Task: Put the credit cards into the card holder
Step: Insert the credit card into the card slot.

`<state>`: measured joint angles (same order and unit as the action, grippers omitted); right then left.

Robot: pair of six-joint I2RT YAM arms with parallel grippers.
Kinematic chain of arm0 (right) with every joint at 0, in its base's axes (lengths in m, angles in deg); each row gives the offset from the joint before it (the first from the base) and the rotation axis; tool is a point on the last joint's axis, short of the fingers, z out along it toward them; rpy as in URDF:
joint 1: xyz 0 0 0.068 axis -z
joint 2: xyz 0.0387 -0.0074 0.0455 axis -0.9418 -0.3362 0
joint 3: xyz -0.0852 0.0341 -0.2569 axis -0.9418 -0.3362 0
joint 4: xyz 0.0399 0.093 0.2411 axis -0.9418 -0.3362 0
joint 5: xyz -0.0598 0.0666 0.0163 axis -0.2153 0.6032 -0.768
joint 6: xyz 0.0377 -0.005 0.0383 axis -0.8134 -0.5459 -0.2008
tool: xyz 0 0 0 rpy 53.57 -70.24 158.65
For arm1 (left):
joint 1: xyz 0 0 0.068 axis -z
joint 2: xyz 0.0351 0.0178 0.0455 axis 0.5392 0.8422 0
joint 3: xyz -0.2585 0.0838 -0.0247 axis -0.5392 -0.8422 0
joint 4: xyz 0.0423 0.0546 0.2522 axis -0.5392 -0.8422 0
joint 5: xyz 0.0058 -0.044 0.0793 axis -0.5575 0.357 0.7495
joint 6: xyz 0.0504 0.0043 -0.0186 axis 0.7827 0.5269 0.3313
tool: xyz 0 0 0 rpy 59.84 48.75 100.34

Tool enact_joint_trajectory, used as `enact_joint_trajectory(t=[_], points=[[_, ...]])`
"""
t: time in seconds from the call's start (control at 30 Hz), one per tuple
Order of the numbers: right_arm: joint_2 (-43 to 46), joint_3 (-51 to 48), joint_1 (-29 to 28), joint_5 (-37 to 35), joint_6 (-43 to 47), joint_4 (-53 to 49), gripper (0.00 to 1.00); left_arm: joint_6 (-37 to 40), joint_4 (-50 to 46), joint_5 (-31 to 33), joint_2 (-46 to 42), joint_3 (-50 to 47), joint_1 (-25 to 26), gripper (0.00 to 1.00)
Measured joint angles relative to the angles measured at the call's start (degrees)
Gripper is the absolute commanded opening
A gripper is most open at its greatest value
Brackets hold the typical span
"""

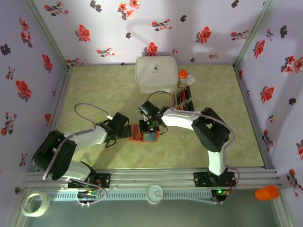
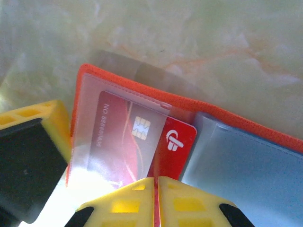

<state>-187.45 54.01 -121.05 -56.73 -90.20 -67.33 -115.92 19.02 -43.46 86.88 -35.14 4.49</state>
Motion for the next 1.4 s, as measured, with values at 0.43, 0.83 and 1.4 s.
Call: enact_joint_trajectory(t=[0.43, 0.83, 1.4], points=[[-2.84, 2.45, -0.9, 0.81, -0.26, 0.66, 0.1, 0.0, 0.61, 0.61, 0.35, -0.28, 0.0, 1.0], [-1.49, 2.58, -0.96, -0.68, -0.24, -0.87, 0.11, -0.02, 1.75, 1.11, 0.24, -1.07, 0.11, 1.0], [1.03, 0.5, -0.96, -1.6, -0.46, -1.4, 0.08, -0.02, 2.58, 1.53, 0.28, -1.49, 0.26, 1.0]])
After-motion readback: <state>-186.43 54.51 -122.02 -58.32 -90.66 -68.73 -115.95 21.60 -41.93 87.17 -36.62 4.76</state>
